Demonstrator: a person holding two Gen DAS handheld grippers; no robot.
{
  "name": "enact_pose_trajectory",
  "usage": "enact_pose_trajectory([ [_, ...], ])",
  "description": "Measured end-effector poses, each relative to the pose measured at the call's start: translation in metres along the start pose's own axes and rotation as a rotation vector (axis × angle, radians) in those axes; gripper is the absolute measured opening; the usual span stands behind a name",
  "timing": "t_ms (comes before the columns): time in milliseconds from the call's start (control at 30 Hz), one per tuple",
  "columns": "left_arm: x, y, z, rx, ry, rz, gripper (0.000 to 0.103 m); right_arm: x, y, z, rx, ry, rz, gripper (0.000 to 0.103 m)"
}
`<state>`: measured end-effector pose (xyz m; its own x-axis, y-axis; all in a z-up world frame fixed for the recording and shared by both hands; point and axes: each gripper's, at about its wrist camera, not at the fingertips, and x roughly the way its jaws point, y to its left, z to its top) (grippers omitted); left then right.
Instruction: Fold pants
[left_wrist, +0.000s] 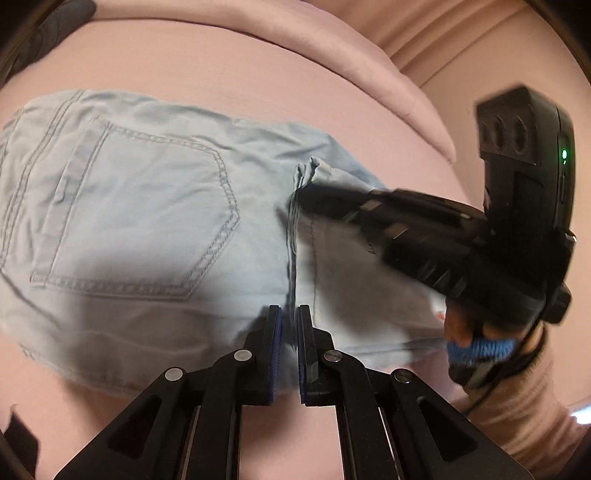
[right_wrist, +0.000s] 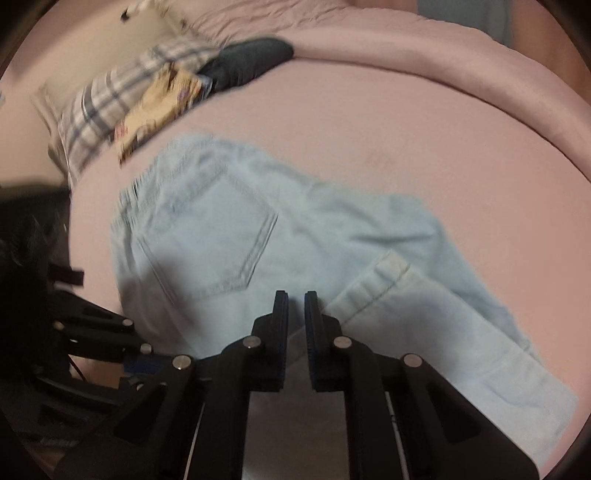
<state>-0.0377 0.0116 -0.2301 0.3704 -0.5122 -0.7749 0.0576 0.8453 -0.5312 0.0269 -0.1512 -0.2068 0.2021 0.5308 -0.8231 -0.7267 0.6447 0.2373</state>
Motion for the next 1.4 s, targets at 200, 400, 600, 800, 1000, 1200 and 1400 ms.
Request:
enact_pose_trajectory([
  [200,-0.006,-0.015,0.002,0.035,-0.023,-0.1,0.002,-0.015,-0.026,0.003,0.059,-0.014,-0.083,0.01],
  [400,0.027,-0.017,-0.008,0.028,0.055,-0.071,0.002,0.019,-0.035,0.007,0.083,0.054,-0.104,0.009],
  [600,0.009,-0.012,-0.019,0.043,0.046,-0.07,0.002,-0.03,-0.04,-0.019,0.16,-0.022,-0.111,0.012],
  [800,0.022,-0.032,-0.019,0.08,0.034,-0.033,0.002,-0.102,-0.038,-0.096,0.176,-0.062,-0.219,0.012],
  [1000,0.036,-0.052,-0.014,0.098,0.018,0.003,0.002,-0.108,-0.061,-0.157,0.281,0.034,-0.258,0.012],
  [1200,0.03,-0.079,-0.01,0.179,-0.04,0.099,0.02,-0.115,-0.039,-0.133,0.247,-0.017,-0.243,0.017],
  [1400,0.008,-0.08,-0.004,0.193,-0.146,0.18,0.074,-0.119,-0.011,-0.095,0.178,-0.087,-0.201,0.027],
])
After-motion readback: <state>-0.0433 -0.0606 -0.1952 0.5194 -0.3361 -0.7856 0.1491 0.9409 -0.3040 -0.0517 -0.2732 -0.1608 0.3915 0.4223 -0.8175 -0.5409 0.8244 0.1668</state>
